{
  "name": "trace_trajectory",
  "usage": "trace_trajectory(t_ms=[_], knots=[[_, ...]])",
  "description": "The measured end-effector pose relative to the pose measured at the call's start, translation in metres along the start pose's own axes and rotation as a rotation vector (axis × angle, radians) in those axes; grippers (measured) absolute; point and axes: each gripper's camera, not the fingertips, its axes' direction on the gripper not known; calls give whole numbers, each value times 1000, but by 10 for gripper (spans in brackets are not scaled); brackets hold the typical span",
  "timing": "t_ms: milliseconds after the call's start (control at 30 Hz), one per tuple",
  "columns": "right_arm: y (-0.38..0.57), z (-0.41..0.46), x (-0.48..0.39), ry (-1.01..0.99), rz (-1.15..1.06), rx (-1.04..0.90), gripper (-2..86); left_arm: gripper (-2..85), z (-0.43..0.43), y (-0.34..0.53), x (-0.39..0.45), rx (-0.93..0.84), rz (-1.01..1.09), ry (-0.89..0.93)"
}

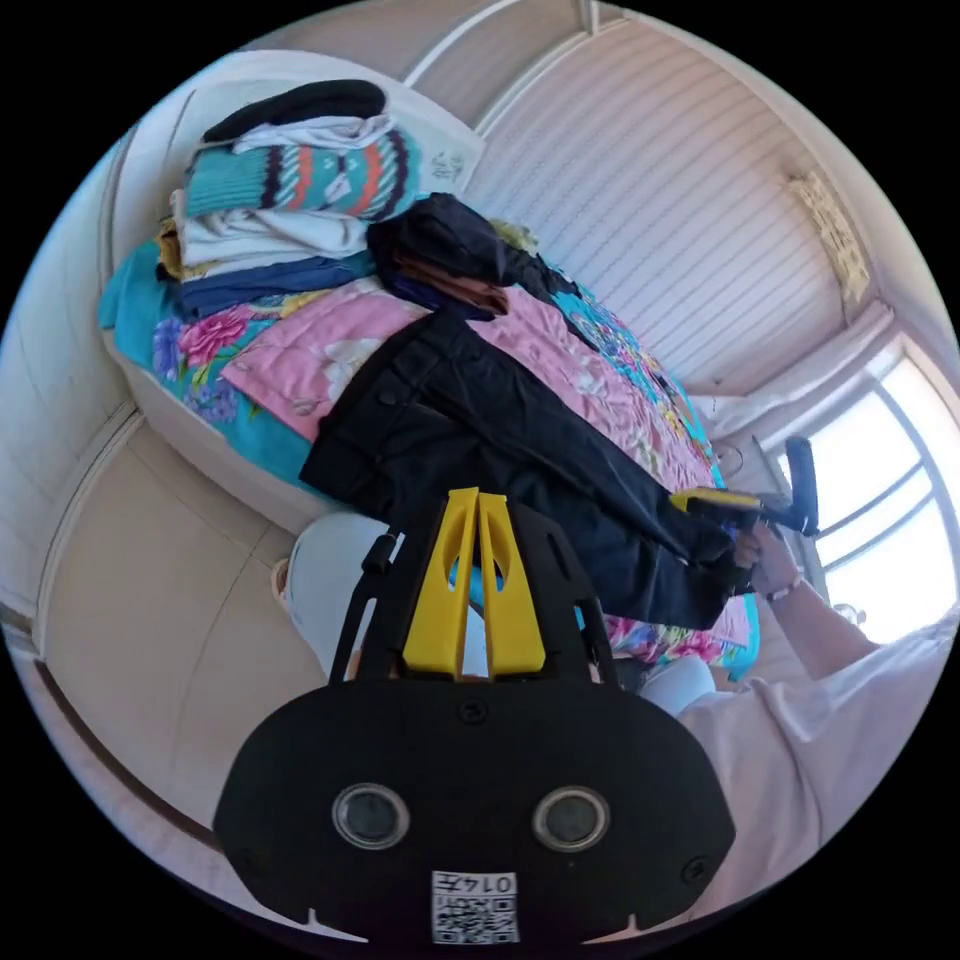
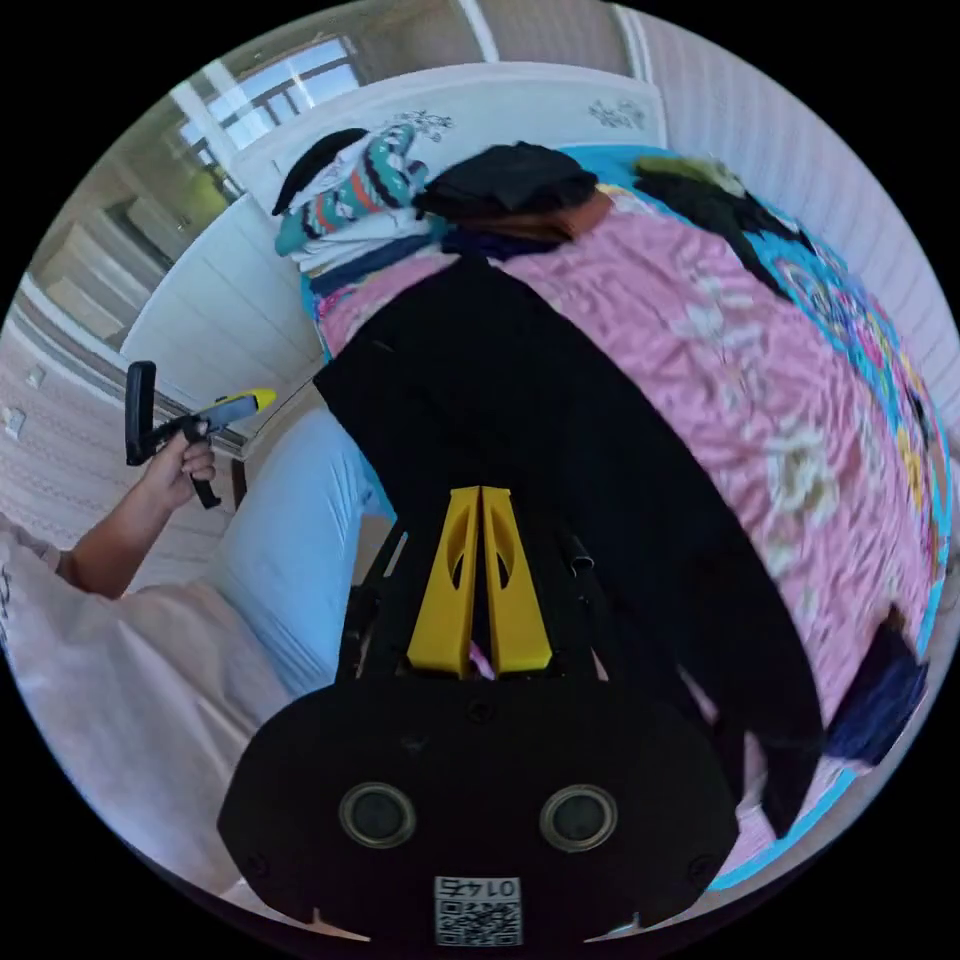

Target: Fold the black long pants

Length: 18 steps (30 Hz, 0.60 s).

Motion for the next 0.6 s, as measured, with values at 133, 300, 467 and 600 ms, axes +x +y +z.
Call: trace_trajectory(t_ms=[133, 300, 467, 600], knots=[[141, -30, 77, 5, 408, 100, -5, -10, 23, -1, 57, -49, 222, -55], [305, -78, 123, 104, 844, 430, 21, -10, 56, 16, 141, -84, 499, -33], [382, -84, 143, 239, 1024, 679, 93, -10, 91, 40, 204, -138, 669, -21], [414, -84, 175, 204, 1090, 799, 110, -9, 117, 49, 245, -105, 697, 26]])
